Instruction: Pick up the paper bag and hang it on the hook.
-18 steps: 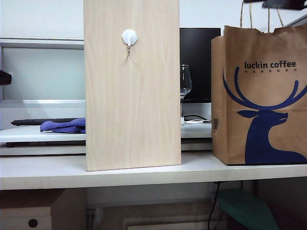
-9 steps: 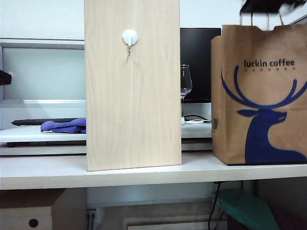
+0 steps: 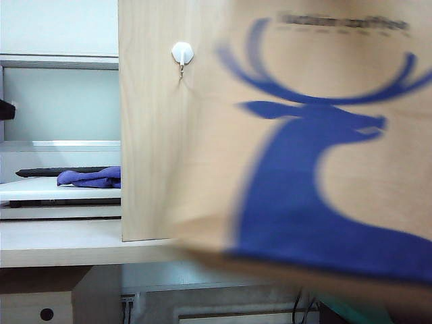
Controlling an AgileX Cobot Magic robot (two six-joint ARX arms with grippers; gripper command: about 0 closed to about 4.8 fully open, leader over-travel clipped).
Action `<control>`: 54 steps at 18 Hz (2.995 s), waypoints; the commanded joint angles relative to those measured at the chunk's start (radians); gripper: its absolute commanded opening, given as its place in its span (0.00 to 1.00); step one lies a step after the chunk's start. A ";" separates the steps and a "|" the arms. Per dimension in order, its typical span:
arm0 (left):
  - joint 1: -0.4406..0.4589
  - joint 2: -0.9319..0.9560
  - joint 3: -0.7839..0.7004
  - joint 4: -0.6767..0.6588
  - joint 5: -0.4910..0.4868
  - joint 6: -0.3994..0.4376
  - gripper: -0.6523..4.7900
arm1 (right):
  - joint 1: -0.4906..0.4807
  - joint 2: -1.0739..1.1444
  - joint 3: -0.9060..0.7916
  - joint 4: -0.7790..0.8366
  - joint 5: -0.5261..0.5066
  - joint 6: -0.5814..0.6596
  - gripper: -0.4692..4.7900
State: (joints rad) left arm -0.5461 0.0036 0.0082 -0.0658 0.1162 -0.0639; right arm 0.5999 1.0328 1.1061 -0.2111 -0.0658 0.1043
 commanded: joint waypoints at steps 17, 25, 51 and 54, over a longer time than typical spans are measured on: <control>0.040 0.000 0.001 0.007 0.000 0.003 0.11 | 0.233 0.366 0.072 0.298 0.077 0.089 0.08; 0.040 0.000 0.001 0.007 0.000 0.003 0.11 | 0.233 0.427 0.087 0.343 0.031 0.113 0.08; 0.040 0.000 0.001 0.007 0.000 0.003 0.11 | 0.169 0.664 0.169 0.315 0.002 0.105 0.08; 0.040 0.000 0.001 0.007 0.001 0.003 0.11 | 0.169 0.676 0.169 0.306 0.003 0.105 0.08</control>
State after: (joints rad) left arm -0.5060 0.0036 0.0082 -0.0681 0.1158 -0.0643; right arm 0.7689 1.7111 1.2675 0.0753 -0.0643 0.2123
